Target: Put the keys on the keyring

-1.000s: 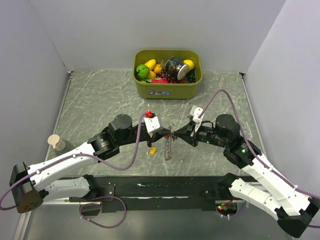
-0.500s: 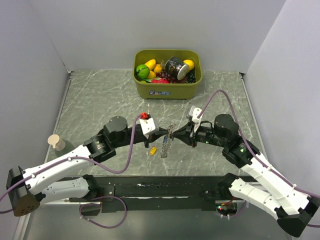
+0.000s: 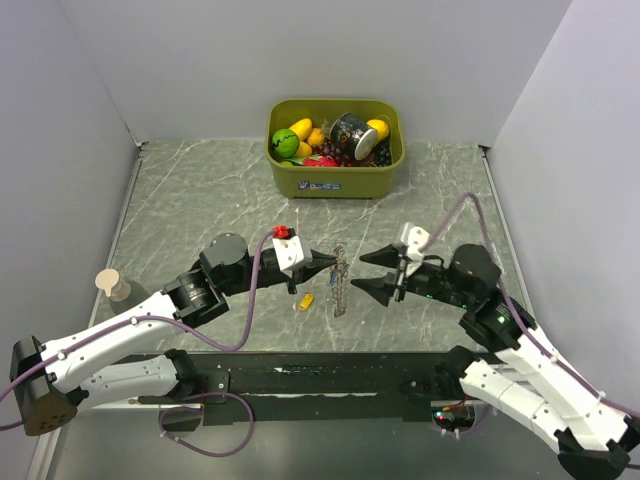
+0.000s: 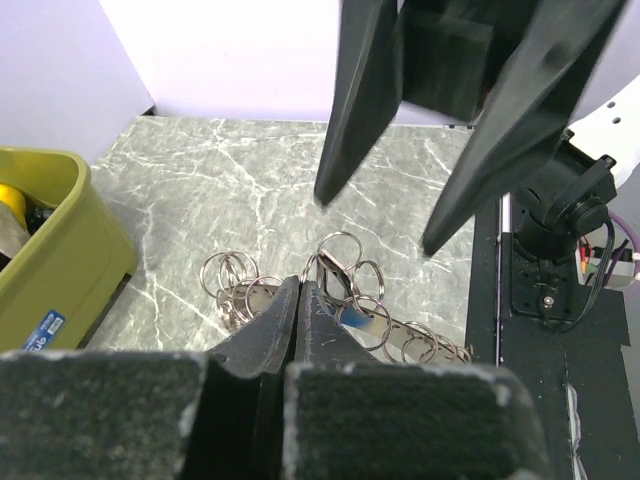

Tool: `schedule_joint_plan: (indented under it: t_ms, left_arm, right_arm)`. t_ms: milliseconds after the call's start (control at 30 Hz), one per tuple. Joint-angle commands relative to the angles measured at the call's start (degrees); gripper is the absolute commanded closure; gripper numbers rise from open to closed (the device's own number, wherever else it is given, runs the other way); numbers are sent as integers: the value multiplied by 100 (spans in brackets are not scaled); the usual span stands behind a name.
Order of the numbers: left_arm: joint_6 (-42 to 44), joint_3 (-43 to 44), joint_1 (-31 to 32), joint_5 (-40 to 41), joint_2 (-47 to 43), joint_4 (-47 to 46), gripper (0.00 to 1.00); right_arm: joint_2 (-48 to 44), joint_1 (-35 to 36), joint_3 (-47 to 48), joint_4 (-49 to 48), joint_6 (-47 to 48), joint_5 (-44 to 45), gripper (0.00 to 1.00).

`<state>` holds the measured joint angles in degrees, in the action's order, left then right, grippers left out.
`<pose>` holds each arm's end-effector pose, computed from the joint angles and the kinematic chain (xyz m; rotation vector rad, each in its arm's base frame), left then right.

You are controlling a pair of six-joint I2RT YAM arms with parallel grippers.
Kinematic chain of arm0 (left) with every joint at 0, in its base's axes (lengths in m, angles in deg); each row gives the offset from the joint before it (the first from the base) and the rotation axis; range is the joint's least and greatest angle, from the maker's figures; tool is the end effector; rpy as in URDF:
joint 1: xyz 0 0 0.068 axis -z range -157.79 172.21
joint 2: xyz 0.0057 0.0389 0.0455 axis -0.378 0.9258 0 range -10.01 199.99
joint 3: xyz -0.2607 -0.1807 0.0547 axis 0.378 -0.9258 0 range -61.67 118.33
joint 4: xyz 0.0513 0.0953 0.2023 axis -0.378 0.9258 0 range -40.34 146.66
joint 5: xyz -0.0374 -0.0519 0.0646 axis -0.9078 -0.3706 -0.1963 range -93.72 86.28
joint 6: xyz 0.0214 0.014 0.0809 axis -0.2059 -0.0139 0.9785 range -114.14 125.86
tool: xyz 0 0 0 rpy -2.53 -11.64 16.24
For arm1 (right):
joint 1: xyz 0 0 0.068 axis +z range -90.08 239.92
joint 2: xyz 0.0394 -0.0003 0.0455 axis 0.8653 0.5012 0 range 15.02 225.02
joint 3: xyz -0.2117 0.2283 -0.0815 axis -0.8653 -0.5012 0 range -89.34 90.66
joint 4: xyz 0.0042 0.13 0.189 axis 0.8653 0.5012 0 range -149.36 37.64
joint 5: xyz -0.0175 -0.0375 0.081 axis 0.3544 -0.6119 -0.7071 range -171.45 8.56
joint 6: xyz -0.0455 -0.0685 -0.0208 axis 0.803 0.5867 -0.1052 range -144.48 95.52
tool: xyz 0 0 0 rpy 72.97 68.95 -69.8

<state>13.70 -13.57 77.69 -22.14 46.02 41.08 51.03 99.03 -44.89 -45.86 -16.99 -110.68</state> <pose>0.0973 -0.1829 0.4063 1.0705 1.2326 -0.8971 0.0574 0.0936 0.3764 -1.0266 1.3760 0.8355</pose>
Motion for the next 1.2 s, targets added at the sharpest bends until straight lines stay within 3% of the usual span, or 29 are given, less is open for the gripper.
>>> schedule_joint_plan:
  t_ms: [0, 67, 300, 433, 500, 600, 767, 900, 1167]
  left_arm:
    - [16, 121, 15, -197, 4, -399, 99]
    - [34, 147, 6, -206, 22, -390, 99]
    - [51, 165, 15, -189, 31, -355, 99]
    - [51, 139, 15, -189, -4, -355, 99]
    - [43, 130, 6, -189, -13, -355, 99]
    - [51, 139, 6, -180, -13, -338, 99]
    - [60, 121, 6, -171, -31, -329, 99]
    - [69, 112, 6, -162, -40, -329, 99]
    - [51, 112, 6, -154, -57, -364, 99]
  right_arm:
    - [-77, -27, 213, -576, -71, -144, 37]
    - [159, -27, 345, -498, -194, -223, 33]
    - [644, -27, 583, -497, -538, -197, 34]
    - [688, -18, 600, -418, -582, 75, 47]
    - [662, -27, 592, -400, -564, 207, 62]
    - [557, -27, 504, -462, -582, 234, 73]
    - [451, -27, 425, -488, -573, 269, 75]
    - [451, -27, 407, -497, -599, 287, 92]
    - [547, -27, 425, -374, -529, 304, 100]
